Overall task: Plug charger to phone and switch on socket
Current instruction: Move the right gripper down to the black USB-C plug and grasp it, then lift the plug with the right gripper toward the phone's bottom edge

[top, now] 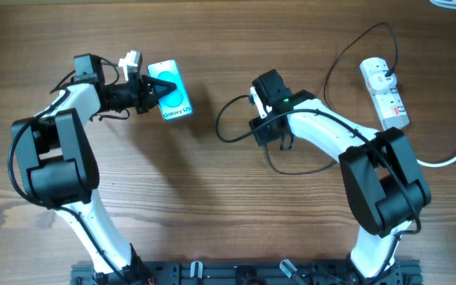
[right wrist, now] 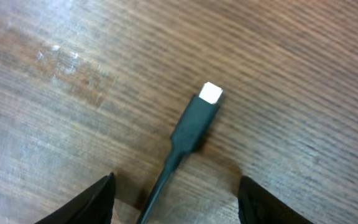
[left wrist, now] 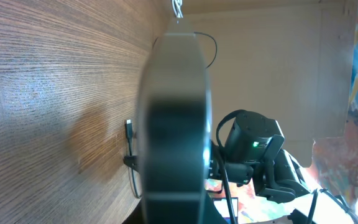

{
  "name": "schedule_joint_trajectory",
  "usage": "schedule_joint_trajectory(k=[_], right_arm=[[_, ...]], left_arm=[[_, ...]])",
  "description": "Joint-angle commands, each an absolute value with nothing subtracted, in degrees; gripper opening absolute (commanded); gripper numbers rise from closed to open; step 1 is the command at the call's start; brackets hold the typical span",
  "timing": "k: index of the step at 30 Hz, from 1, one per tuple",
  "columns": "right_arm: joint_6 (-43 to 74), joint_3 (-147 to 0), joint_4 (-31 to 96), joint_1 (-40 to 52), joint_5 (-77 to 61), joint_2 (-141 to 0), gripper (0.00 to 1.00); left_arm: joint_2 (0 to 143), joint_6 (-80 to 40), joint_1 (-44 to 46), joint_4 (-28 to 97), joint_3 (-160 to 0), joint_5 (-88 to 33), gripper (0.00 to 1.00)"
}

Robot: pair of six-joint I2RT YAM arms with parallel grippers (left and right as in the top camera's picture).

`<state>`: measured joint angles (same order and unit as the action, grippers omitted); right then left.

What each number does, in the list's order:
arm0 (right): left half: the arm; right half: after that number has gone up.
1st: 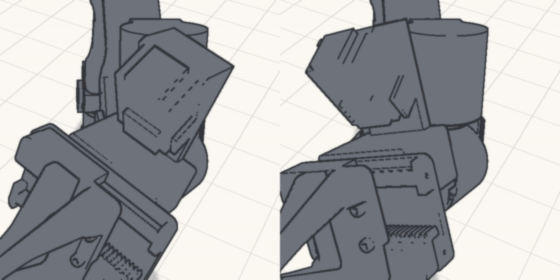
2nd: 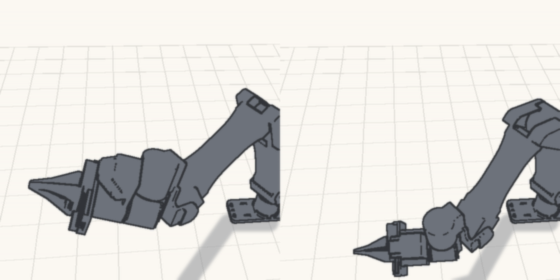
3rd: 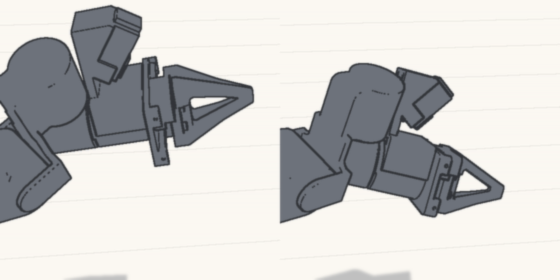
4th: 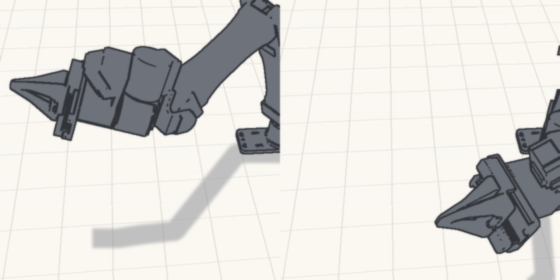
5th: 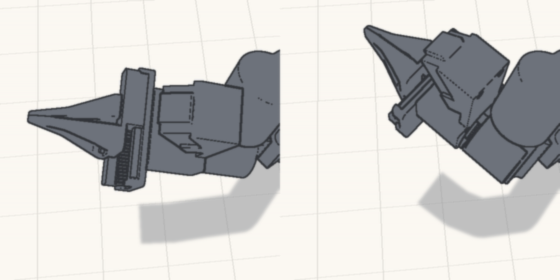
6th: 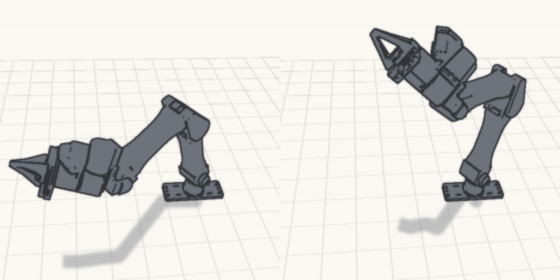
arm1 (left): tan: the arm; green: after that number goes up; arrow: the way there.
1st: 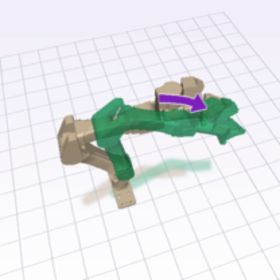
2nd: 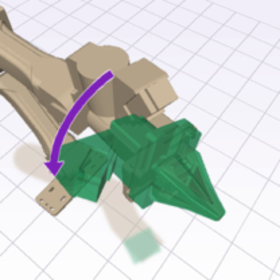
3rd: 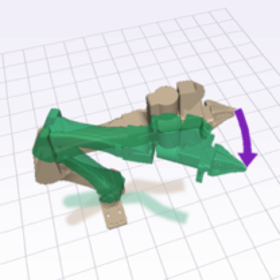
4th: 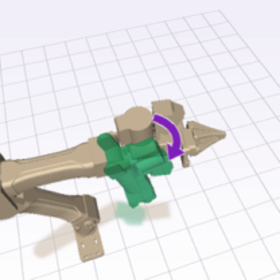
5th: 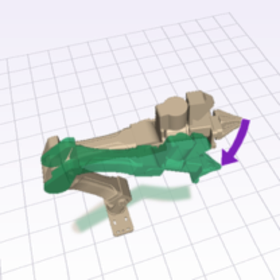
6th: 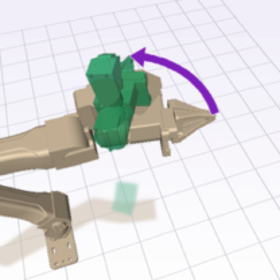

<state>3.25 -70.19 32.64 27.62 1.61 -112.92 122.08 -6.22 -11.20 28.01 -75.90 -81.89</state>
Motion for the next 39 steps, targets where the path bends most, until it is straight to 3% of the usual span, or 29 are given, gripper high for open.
schedule_joint_trajectory(k=[1,7,10,17,19,20,23,25,28,31,35,39], right_arm=[[11.14,-68.62,32.18,27.66,4.32,-115.85,0.57],[13.54,-68.14,28.36,27.66,4.05,-115.94,0.46],[13.06,-68.12,28.18,27.66,4.08,-115.94,0.18],[10.41,-67.85,30.96,27.66,4.73,-115.94,0.05],[10.68,-67.85,30.65,27.53,4.69,-115.94,0.08],[11.09,-67.88,30.65,27.18,4.47,-115.94,0.19],[12.47,-67.85,30.81,25.93,3.81,-115.94,0.31],[12.43,-67.85,30.83,25.63,3.79,-115.94,0.33],[12.43,-67.85,30.98,25.63,2.81,-115.94,0.15],[12.01,-67.85,31.33,25.61,1.21,-115.94,0.05],[11.07,-67.90,31.11,24.62,-1.78,-115.94,0.04],[-0.47,-68.36,32.29,19.62,-20.71,-115.50,0.04]], left_arm=[[122.39,-4.91,-11.25,27.79,-75.96,-81.67,0.04],[122.39,-8.40,-11.27,27.83,-75.96,-81.12,0.04],[122.39,-8.43,-11.27,27.81,-75.96,-84.66,0.04],[122.39,-9.72,-11.25,27.83,-75.96,-85.06,0.04],[122.39,-9.69,-11.25,27.83,-75.96,-85.06,0.04],[122.39,-9.72,-11.25,27.83,-75.96,-85.06,0.04],[122.39,-9.69,-11.25,27.83,-75.96,-85.06,0.04],[122.39,-9.69,-11.25,27.83,-75.96,-85.03,0.04],[122.39,-9.72,-11.27,27.83,-75.96,-85.06,0.04],[122.39,-10.81,-11.27,27.81,-75.96,-85.03,0.04],[122.39,-10.76,-11.27,27.75,-75.96,-86.08,0.04],[122.26,-7.68,-11.27,26.06,-75.99,-90.37,0.04]])
